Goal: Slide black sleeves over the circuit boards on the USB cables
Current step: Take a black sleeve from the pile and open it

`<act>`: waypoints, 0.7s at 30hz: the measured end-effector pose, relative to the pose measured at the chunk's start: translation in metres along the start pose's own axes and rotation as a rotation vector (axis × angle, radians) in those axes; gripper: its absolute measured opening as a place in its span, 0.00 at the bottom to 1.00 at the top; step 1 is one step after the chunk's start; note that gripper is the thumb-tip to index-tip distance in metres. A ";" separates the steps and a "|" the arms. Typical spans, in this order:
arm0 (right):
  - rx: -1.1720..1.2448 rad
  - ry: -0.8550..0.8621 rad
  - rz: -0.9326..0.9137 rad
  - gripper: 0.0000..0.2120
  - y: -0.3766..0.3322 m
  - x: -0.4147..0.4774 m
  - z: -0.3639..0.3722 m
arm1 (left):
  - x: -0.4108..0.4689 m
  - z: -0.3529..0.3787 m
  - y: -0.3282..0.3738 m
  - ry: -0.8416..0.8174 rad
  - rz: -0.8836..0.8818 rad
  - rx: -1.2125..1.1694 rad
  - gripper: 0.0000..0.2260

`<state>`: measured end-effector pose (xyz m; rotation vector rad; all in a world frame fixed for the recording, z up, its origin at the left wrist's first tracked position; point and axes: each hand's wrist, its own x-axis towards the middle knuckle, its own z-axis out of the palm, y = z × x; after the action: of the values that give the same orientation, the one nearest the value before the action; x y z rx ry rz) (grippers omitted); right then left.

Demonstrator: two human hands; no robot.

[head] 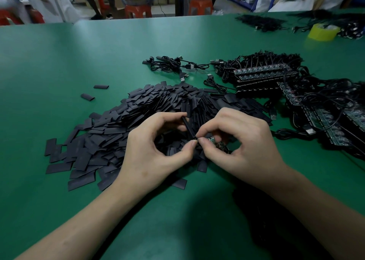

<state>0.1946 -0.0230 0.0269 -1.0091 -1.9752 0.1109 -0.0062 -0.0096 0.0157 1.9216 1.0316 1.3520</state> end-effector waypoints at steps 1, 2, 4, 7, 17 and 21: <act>-0.003 0.002 -0.004 0.03 0.000 0.000 0.000 | 0.000 0.000 0.000 0.002 -0.002 0.004 0.21; -0.005 0.005 -0.009 0.03 0.000 0.000 0.000 | -0.001 0.000 -0.001 0.004 -0.004 0.011 0.21; -0.008 0.009 -0.016 0.03 0.000 0.000 0.000 | -0.001 0.000 -0.002 0.009 -0.007 0.020 0.21; -0.010 0.000 -0.018 0.03 0.000 -0.001 0.001 | -0.001 0.000 -0.004 0.021 -0.015 0.013 0.21; 0.025 0.011 0.010 0.03 0.000 0.000 0.000 | -0.001 -0.001 -0.003 0.015 0.038 0.046 0.21; -0.023 0.014 -0.022 0.03 0.000 0.000 0.000 | -0.002 0.000 -0.002 0.022 0.026 0.043 0.21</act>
<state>0.1948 -0.0231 0.0265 -1.0003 -1.9786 0.0687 -0.0076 -0.0099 0.0129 1.9612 1.0579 1.3788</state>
